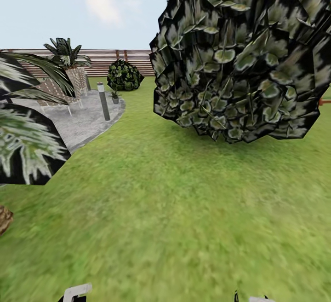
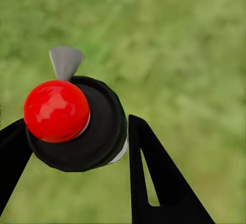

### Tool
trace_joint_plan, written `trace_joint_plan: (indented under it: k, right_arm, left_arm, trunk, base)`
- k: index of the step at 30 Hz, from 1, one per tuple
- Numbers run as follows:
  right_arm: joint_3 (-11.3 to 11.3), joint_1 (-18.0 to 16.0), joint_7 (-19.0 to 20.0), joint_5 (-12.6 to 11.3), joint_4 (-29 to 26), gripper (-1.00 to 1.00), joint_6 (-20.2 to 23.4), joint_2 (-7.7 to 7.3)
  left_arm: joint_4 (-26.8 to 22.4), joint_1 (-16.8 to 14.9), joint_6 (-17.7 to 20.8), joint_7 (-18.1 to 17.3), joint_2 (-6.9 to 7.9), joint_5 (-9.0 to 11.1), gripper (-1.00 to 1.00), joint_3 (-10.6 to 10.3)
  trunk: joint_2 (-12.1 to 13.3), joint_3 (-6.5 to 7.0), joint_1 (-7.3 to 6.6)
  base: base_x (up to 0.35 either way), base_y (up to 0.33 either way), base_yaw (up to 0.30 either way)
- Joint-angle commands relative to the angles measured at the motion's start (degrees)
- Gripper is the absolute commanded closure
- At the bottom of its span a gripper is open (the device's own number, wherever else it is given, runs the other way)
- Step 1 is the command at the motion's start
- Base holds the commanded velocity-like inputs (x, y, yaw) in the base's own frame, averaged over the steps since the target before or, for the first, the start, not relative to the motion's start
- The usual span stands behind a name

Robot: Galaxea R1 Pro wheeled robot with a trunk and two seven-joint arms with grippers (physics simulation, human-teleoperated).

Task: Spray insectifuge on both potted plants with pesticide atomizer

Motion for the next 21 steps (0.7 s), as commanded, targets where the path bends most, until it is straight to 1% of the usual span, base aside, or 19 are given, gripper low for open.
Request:
trace_joint_plan:
  k: [1, 17, 21]
  right_arm:
    - [-0.4, 0.0, -0.2, 0.6, 0.0, -1.0, -0.1, 0.0]
    - [-0.5, 0.0, -0.2, 0.6, 0.0, -1.0, -0.1, 0.0]
    - [-0.5, 0.0, -0.2, 0.6, 0.0, -1.0, -0.1, -0.01]
  left_arm:
    - [0.1, -0.1, -0.2, 0.3, 0.0, -0.6, 1.0, 0.3]
    - [0.1, 0.0, -0.2, 0.4, 0.01, -0.6, 1.0, 0.3]
    - [0.1, 0.0, -0.2, 0.4, 0.03, -0.5, 1.0, 0.3]
  trunk:
    - [0.0, -0.05, 0.02]
    - [0.0, -0.05, 0.02]
    - [0.0, -0.05, 0.02]
  base:
    - [0.336, -0.113, 0.276]
    - [0.336, -0.113, 0.274]
    - [0.336, -0.113, 0.171]
